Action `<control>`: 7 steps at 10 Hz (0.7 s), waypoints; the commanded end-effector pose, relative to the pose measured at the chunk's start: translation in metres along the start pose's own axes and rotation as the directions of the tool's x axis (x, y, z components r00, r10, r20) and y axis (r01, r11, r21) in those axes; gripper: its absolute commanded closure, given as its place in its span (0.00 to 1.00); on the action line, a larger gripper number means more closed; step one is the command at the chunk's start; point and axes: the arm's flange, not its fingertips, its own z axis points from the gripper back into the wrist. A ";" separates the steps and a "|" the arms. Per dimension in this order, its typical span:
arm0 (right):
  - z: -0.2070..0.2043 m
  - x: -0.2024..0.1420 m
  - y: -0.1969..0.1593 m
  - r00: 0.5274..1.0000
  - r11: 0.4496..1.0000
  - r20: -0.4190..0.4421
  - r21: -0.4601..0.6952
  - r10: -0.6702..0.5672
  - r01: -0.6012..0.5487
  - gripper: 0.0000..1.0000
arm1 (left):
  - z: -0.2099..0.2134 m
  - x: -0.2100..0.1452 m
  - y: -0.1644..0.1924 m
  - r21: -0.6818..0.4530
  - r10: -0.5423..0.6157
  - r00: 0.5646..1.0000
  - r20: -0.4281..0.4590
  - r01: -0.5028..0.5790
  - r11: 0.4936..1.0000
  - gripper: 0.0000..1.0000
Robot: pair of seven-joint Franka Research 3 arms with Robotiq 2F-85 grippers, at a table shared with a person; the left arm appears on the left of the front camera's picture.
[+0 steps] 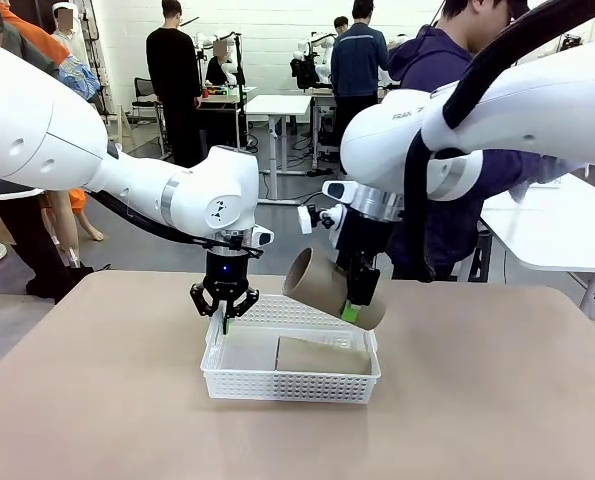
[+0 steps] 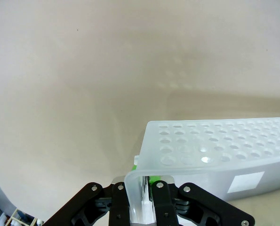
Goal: Clean and organize the cups into the basket.
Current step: Pick up the Reusable plastic cup from the right side of the table and stack it inside the Organizing basket in the center of the table.
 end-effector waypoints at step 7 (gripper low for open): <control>-0.037 0.017 -0.060 0.998 0.999 -0.046 -0.002 0.048 -0.048 0.19 | -0.002 0.000 0.000 0.010 0.000 1.000 0.001 0.000 1.000 1.00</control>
